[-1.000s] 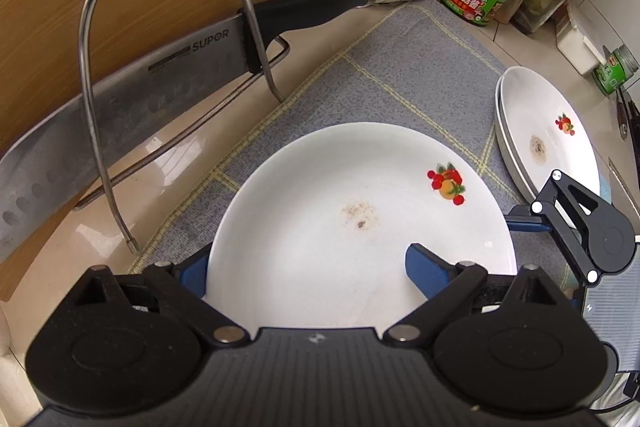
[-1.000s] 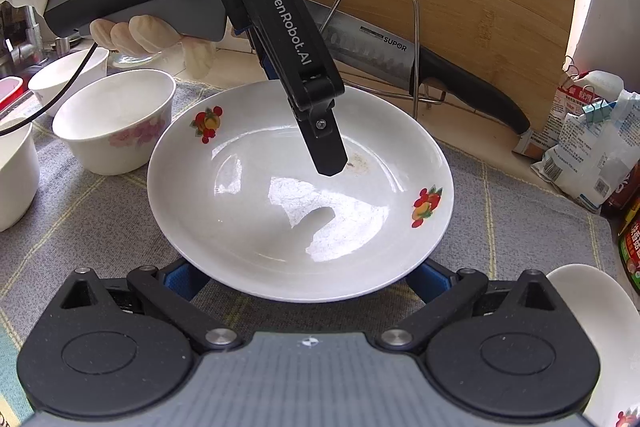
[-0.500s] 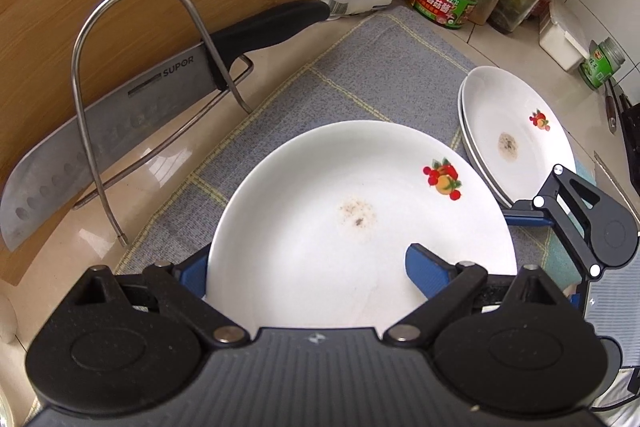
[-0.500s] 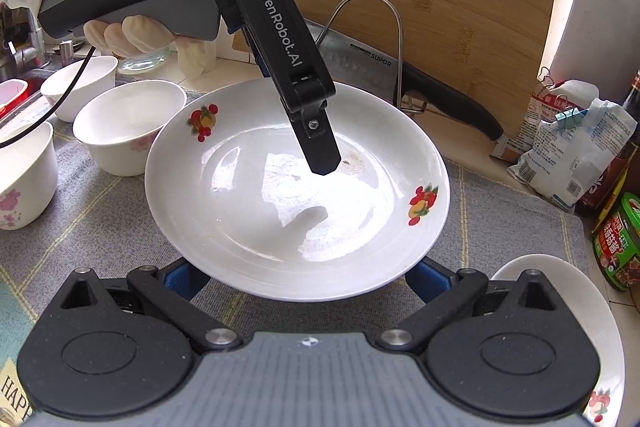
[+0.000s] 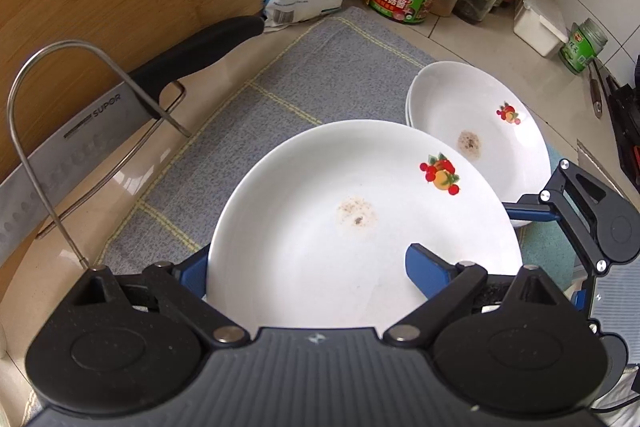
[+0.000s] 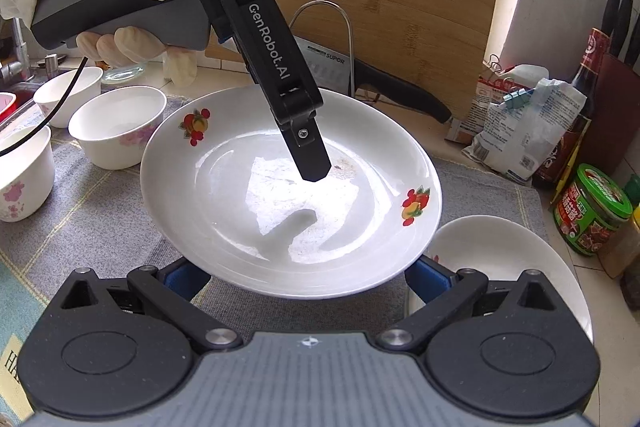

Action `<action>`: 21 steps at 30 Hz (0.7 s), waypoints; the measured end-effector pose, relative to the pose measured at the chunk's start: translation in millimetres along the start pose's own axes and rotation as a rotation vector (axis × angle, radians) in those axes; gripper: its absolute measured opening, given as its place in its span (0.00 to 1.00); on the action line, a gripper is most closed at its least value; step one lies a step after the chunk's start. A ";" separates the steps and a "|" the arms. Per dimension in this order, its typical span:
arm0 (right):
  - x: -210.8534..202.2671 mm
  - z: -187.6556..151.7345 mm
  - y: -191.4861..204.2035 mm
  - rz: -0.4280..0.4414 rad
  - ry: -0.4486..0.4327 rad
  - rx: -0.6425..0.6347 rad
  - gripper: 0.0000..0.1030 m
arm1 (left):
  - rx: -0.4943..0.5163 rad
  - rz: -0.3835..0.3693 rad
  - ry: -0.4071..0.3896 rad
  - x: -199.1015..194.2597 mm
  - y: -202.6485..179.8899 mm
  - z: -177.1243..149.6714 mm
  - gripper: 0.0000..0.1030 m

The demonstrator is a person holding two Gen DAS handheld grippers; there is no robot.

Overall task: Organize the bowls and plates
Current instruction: 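Lift and carry the fruit-decal plate with the left tool toward the stack, then lower the fruit-decal plate onto the stack and open the left tool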

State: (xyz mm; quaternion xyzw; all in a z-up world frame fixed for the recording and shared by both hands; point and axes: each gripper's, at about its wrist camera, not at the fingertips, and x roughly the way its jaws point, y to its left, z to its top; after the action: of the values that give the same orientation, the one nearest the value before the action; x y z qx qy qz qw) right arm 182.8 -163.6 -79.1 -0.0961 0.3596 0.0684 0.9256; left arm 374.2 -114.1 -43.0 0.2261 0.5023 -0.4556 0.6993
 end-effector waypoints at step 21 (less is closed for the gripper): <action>-45.8 -41.2 -59.7 -0.179 0.020 0.113 1.00 | 0.155 -0.094 0.011 41.0 -86.4 61.9 0.93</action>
State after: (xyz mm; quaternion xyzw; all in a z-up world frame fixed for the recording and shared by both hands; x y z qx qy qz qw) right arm 134.1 -233.6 -70.0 -0.0762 0.3622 -0.0359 0.9283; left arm 333.5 -220.5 -43.7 0.2581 0.4795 -0.5241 0.6548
